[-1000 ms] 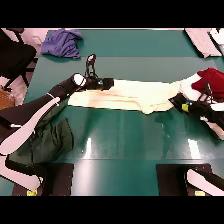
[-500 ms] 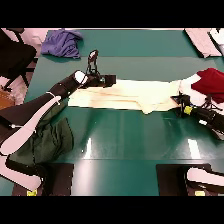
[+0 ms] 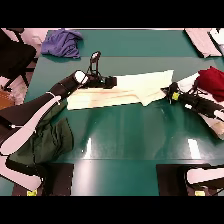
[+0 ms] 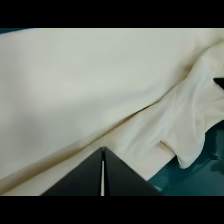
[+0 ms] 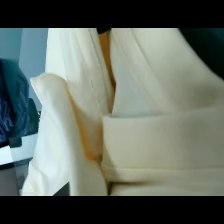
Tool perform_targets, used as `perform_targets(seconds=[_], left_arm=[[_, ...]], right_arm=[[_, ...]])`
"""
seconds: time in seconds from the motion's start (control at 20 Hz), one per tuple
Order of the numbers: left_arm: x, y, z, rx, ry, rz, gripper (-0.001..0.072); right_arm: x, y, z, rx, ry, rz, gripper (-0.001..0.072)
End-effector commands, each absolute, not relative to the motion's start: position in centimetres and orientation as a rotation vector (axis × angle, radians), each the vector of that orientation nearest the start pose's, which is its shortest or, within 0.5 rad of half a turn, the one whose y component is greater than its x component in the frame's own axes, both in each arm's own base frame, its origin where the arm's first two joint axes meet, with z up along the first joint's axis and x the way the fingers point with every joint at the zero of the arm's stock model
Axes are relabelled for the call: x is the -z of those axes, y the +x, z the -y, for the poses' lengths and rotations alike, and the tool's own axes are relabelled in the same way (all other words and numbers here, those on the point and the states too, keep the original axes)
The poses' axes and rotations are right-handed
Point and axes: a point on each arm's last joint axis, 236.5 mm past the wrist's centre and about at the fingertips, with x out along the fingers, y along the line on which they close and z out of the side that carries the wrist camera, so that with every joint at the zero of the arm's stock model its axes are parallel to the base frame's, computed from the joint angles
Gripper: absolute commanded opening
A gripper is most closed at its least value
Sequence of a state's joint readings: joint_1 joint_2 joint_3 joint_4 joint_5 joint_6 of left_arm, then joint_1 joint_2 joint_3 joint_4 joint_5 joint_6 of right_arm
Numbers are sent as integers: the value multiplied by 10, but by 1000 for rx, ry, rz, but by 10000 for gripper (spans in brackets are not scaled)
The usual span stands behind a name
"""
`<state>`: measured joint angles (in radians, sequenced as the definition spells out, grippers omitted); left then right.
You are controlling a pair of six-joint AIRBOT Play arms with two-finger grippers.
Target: Fold the shirts.
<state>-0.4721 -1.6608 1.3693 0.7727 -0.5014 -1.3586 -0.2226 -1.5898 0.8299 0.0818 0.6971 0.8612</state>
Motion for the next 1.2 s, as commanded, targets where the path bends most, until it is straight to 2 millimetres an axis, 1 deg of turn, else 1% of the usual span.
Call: perform_targets(seconds=[0.0,0.05,0.15,0.3,0.4,0.5,0.55,0.6,0.65,0.7,0.8,0.85,0.95,1.0,1.05,1.1,1.15], left_arm=[[-17,476,335,603,-417,-874,26],[-13,475,337,604,-416,-883,26],[3,470,343,605,-423,-919,26],[38,454,370,612,-498,-1010,25],[55,447,384,616,-546,-1046,26],[57,450,391,615,-575,-1026,26],[55,454,391,606,-581,-1010,26],[51,458,392,610,-580,-997,26],[48,461,393,613,-576,-984,25],[44,463,394,616,-576,-975,25],[37,467,394,624,-581,-964,25],[32,470,392,633,-586,-967,25],[11,485,374,643,-613,-958,24],[-6,497,354,630,-632,-944,24],[-24,511,324,589,-636,-913,23],[-44,524,288,527,-614,-872,23],[-64,534,245,441,-579,-833,23]], right_arm=[[23,498,-56,-156,1086,-738,19],[14,493,-58,-165,1014,-744,19],[3,481,-56,-153,891,-770,19],[-15,464,-53,-151,714,-783,19],[-38,461,-52,-167,624,-735,19],[-60,459,-51,-189,543,-699,19],[-71,459,-54,-219,510,-699,19],[-83,460,-61,-262,475,-698,19],[-96,461,-72,-314,430,-692,19],[-109,465,-87,-366,396,-680,19],[-126,471,-126,-470,351,-680,19],[-129,473,-150,-528,328,-692,19],[-125,472,-202,-642,289,-732,19],[-119,471,-229,-693,272,-751,19],[-111,469,-253,-734,256,-768,19],[-104,466,-278,-773,245,-786,19],[-97,463,-300,-805,238,-802,19]])
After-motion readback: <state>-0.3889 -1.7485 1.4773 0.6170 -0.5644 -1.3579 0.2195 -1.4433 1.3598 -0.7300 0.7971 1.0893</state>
